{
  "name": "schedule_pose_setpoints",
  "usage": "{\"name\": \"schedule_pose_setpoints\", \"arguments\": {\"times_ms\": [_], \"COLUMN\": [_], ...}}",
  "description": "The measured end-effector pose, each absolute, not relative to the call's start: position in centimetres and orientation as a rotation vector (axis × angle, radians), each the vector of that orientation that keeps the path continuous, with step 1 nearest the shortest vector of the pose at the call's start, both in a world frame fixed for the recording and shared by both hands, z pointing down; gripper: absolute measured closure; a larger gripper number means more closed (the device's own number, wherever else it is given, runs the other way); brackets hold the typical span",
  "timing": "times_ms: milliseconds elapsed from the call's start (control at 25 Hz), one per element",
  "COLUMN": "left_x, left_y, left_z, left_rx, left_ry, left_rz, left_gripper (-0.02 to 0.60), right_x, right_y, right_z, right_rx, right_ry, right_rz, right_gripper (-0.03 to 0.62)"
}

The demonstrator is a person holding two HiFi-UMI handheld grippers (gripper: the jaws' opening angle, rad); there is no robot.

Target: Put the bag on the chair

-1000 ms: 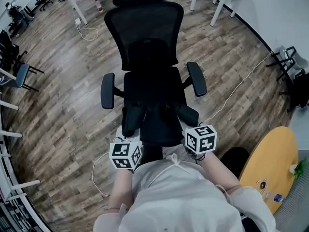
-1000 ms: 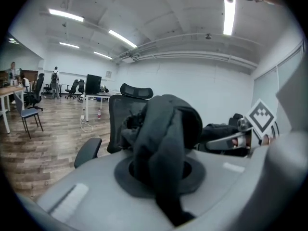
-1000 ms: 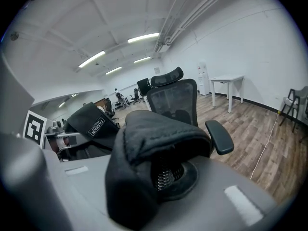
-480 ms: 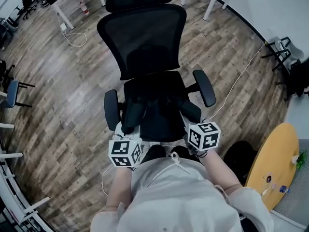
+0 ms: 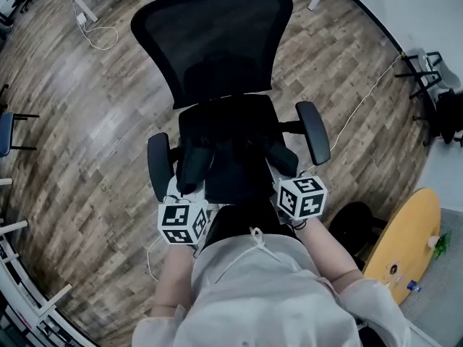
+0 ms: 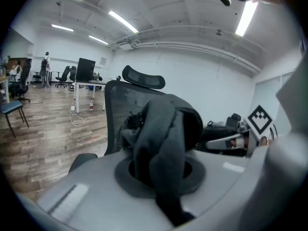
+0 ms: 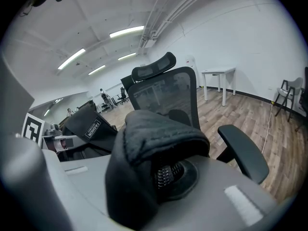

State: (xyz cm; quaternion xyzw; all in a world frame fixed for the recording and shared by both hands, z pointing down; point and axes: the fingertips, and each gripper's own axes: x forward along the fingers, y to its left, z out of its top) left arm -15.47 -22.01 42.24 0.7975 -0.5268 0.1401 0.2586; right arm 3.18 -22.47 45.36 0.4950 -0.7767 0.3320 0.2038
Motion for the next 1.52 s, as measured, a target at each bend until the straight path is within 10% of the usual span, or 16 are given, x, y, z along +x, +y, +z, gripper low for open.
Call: {"name": "schedule_pose_setpoints", "arguments": {"times_ms": [1520], "left_x": [-14.6], "left_y": [-34.1], "left_z": [69.5], "left_rx": [1.821], "left_ry": [-1.45], "left_rz": [0.572], "left_gripper": [0.558], "right_x": [4.4], "right_y": [-36.5], "right_z": [71.2], "right_rx": [1.126], "right_ry": [-2.081], "right_rz": [0.939], "right_gripper": [0.563]}}
